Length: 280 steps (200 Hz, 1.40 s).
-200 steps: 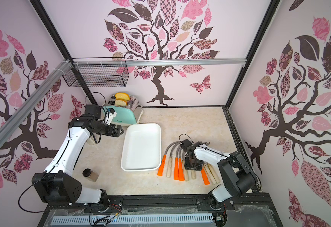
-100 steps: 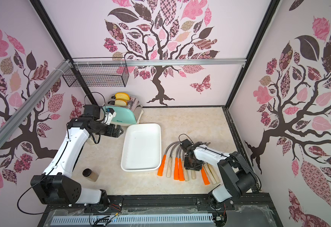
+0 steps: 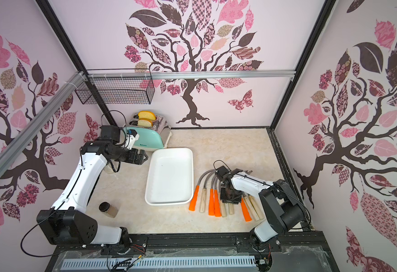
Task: Put small sickles into storage boxes
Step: Pick up the sickle at the center of the board.
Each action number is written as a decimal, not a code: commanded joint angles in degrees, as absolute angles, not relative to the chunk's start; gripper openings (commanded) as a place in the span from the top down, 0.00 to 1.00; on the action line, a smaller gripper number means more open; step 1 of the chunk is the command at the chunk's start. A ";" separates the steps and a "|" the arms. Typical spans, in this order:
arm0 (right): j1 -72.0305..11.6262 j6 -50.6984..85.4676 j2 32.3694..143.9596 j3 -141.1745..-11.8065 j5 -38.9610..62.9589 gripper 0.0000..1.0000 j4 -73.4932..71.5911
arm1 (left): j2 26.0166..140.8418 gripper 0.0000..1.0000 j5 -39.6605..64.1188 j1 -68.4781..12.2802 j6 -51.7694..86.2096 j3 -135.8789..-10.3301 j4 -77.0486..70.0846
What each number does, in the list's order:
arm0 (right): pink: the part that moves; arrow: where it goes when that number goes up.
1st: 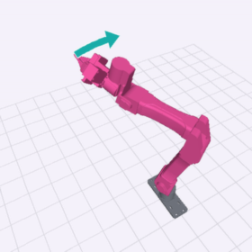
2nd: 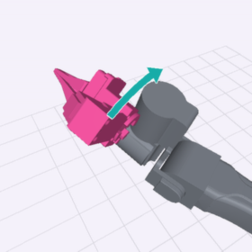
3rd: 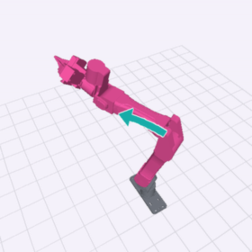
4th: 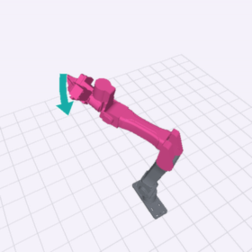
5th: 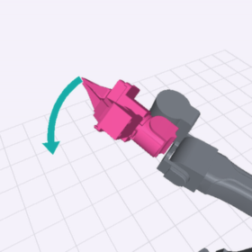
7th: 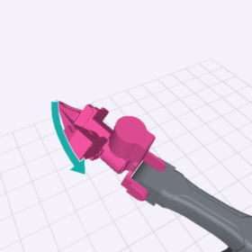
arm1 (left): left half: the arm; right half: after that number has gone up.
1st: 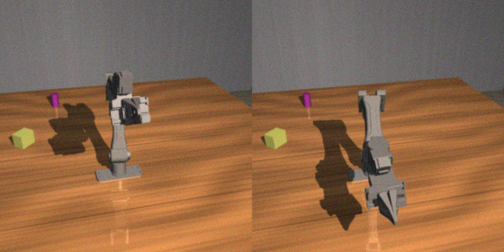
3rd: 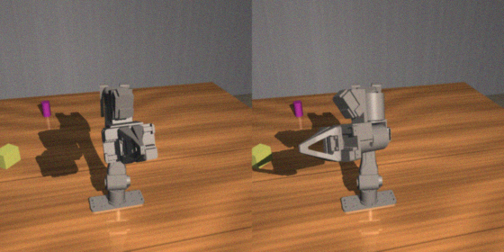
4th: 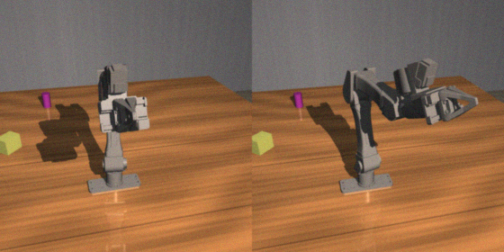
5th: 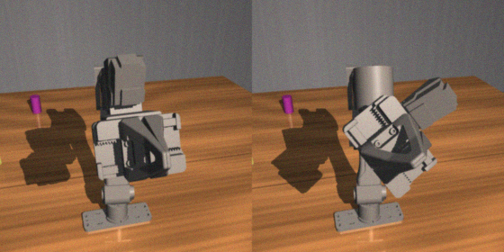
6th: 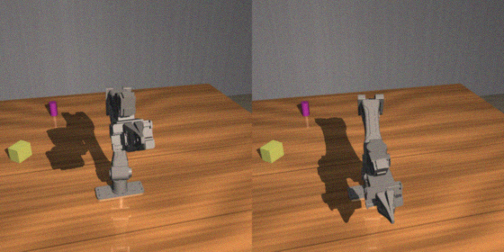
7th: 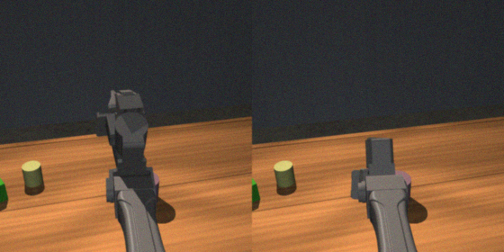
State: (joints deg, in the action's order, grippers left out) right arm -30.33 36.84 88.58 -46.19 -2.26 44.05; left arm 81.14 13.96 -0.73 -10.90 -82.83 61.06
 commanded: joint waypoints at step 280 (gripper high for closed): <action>-30.67 32.65 92.55 -51.98 -6.90 0.87 41.81 | 80.90 0.02 13.53 -0.44 -8.44 -83.98 59.13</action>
